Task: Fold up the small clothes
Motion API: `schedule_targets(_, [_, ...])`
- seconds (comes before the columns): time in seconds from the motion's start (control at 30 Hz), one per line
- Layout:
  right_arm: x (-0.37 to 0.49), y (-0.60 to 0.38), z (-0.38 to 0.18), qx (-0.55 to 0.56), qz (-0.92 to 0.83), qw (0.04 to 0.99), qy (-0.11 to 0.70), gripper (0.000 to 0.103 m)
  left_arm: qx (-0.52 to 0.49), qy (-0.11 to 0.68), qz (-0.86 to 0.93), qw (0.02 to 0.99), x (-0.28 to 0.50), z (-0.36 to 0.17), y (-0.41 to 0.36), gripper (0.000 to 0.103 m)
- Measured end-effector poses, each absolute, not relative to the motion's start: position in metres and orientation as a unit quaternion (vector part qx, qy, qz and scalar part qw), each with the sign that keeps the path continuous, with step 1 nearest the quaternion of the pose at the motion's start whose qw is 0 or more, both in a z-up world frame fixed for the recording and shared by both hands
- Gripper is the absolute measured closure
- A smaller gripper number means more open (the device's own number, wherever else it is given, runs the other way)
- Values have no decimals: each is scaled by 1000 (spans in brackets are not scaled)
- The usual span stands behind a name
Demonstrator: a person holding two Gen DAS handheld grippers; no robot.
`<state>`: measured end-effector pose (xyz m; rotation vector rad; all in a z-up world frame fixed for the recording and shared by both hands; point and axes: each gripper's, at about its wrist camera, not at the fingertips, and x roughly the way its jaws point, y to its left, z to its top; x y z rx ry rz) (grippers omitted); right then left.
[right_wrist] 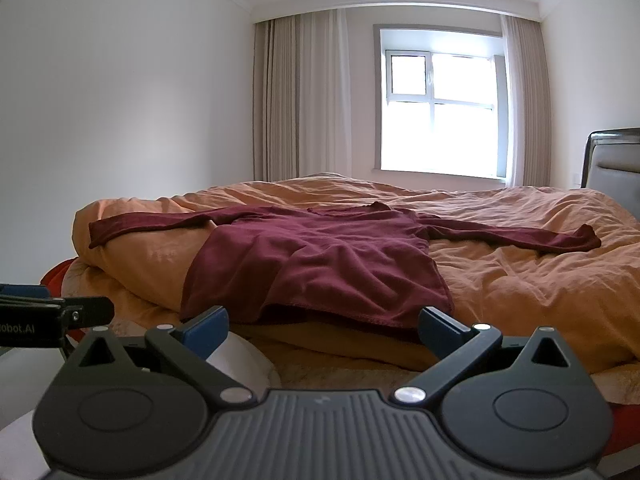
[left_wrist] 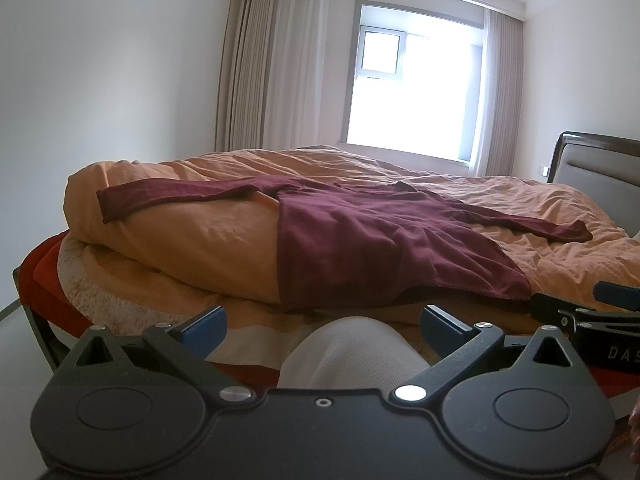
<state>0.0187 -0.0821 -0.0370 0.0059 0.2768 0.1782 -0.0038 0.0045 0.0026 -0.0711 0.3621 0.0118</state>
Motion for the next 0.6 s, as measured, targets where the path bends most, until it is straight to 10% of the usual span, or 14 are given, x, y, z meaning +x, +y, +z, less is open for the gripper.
schedule_targets(0.6, [19, -80, -39, 4, 91, 986, 141, 0, -38, 181, 7, 983, -2, 0, 7, 1])
